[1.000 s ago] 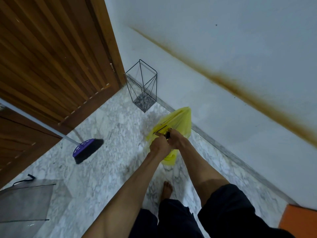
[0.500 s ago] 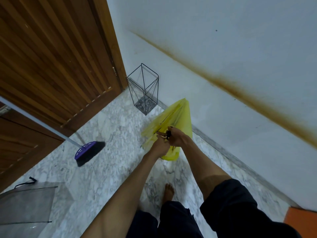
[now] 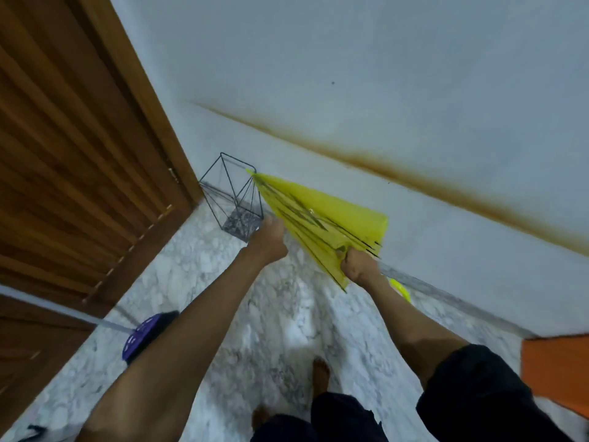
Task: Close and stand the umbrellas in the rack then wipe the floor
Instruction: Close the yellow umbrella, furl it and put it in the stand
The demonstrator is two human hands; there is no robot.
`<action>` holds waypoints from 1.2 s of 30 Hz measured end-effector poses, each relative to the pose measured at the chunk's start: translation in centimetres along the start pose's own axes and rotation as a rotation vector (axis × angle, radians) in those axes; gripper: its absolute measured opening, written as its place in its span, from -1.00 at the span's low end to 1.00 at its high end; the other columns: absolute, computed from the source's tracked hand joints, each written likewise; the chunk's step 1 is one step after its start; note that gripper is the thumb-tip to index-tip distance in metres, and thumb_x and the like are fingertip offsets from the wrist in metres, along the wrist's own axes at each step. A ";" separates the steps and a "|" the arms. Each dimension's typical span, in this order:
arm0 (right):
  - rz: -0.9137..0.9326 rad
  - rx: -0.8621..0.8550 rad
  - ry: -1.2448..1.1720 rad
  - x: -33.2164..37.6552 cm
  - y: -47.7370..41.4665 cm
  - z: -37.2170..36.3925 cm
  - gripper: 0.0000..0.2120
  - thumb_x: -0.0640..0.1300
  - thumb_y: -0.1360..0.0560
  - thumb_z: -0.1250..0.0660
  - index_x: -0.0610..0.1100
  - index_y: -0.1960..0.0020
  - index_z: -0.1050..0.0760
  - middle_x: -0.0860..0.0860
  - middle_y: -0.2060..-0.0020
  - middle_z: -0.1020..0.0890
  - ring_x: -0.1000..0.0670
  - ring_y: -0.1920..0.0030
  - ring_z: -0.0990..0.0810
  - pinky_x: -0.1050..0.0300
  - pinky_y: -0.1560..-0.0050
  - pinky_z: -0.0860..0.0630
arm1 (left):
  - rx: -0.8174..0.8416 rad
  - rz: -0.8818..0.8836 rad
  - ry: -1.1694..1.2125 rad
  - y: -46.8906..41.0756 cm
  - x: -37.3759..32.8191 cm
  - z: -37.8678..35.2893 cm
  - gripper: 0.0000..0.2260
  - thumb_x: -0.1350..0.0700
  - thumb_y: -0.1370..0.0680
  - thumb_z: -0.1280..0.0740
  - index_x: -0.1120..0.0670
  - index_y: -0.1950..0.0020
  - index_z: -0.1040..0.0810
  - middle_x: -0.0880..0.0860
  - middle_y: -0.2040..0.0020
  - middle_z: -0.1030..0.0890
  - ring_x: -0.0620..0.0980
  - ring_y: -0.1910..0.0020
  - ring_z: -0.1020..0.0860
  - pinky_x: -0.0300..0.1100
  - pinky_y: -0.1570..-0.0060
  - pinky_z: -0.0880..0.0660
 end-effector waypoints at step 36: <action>0.068 -0.107 -0.221 2.6 -4.5 25.7 0.18 0.46 -0.24 -0.40 0.09 -0.59 0.19 -0.01 -0.58 0.01 -0.10 -0.57 0.16 -0.21 -0.52 0.03 | -0.234 -0.581 -0.686 -10.9 -13.4 11.2 -0.74 0.18 -0.46 -0.34 0.12 -0.14 -0.50 0.09 -0.11 -0.53 0.13 -0.15 -0.50 -0.02 0.04 -0.44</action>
Point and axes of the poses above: each hand's wrist, its own y-axis away from the middle knuckle, its own z-axis out of the back of the hand, x = y × z, the point moved 3 cm from there along -y, towards the middle knuckle
